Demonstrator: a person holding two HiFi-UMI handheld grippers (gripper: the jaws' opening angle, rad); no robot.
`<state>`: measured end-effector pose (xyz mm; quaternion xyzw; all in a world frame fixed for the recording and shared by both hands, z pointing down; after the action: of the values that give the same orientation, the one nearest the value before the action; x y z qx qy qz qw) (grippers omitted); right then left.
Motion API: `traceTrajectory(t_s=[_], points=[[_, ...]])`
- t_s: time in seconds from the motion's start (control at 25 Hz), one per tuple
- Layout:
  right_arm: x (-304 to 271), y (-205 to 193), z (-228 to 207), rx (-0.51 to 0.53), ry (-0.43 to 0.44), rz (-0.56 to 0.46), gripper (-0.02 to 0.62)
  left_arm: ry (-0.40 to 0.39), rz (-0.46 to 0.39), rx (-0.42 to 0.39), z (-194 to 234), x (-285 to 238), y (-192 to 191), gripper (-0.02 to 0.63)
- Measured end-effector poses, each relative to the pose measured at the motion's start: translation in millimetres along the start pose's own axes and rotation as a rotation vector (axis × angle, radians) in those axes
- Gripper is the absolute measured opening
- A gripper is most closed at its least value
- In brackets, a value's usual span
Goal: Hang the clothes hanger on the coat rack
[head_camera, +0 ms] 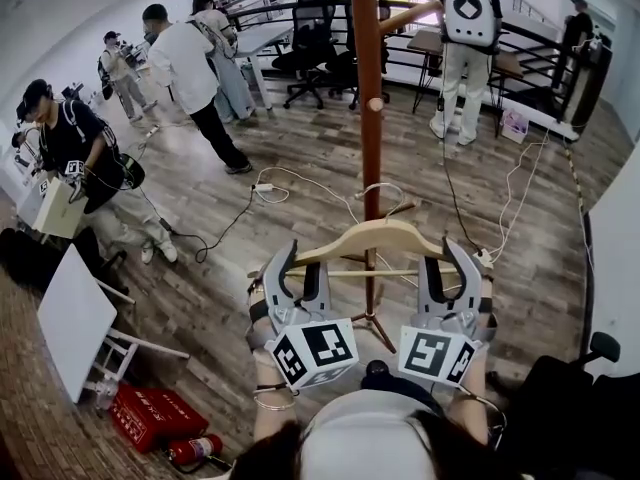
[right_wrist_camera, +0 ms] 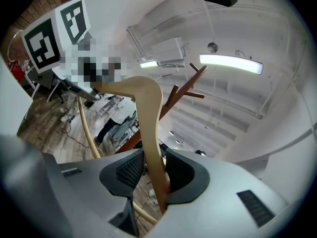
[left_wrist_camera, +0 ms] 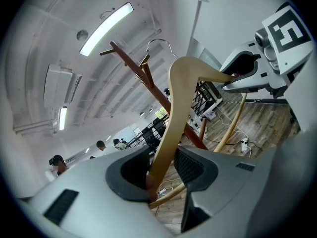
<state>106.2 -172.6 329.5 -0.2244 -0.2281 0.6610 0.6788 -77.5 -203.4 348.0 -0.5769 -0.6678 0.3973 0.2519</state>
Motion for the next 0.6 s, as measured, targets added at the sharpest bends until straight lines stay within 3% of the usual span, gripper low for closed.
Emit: traceTrajectory(t_s=[0.6], points=[[-40.0, -8.6, -18.6, -0.002, 0.011, -0.027, 0.140, 0.018, 0.010, 0.002, 1.0, -35.0, 16.9, 0.153]])
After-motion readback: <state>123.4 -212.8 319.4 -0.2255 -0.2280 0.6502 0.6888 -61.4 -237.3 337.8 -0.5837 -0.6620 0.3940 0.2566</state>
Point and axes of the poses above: the fingertips, and each gripper's own axes: x backward along the fingers, z to its left, y out of its top, the point moved 2 cm from there along x, backward along the fingers, and after that the axes turned 8 degrees about x, right-handed, at the moved point
